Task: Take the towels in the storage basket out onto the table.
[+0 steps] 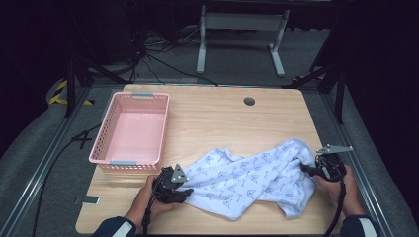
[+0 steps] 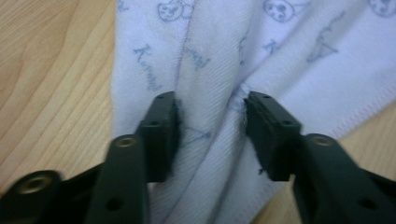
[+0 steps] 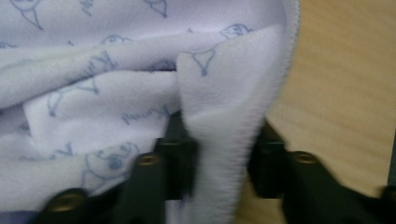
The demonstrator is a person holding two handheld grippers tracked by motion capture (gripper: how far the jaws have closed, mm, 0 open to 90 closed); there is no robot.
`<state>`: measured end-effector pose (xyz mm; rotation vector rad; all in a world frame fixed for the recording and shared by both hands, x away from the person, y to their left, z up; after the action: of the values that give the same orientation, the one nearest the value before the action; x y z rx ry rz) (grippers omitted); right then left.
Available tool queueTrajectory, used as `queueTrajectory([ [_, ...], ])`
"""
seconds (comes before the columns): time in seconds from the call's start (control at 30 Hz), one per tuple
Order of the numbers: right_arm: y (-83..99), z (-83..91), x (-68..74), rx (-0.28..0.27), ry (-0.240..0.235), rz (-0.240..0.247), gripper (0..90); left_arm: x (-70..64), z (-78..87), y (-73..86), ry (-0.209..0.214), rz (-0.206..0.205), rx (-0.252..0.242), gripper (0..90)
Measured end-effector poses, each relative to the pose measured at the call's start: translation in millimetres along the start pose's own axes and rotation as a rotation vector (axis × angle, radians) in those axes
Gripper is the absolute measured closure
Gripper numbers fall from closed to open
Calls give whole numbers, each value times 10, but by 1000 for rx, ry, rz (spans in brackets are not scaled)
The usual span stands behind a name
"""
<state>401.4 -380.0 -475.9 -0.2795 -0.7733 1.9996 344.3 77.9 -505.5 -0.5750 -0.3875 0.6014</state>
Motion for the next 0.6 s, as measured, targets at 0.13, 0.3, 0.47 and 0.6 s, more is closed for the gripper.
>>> queueTrajectory([
  [0.13,-320,112,77,-75,4,66,837,-36,66,66,10,-11,1,696],
  [0.3,-885,161,541,-87,-62,225,838,-79,123,120,15,-23,12,704],
  [0.47,-1465,-222,1428,8,-170,434,836,-154,156,146,14,-25,15,699],
  [0.6,-1627,-704,1985,124,-224,538,834,-201,180,163,37,-8,12,693],
])
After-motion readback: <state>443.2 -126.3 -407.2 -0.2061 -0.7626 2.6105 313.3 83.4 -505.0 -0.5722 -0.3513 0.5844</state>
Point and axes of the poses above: each handheld gripper's, and its own axes: z roughly backward along the jaws, y roughly out of its underside, x roughly to its left, the point moved 6 cm from there along -z, roughly forward along the jaws, and after that the axes turned 12 degrees about -y, right-handed, at the moved point
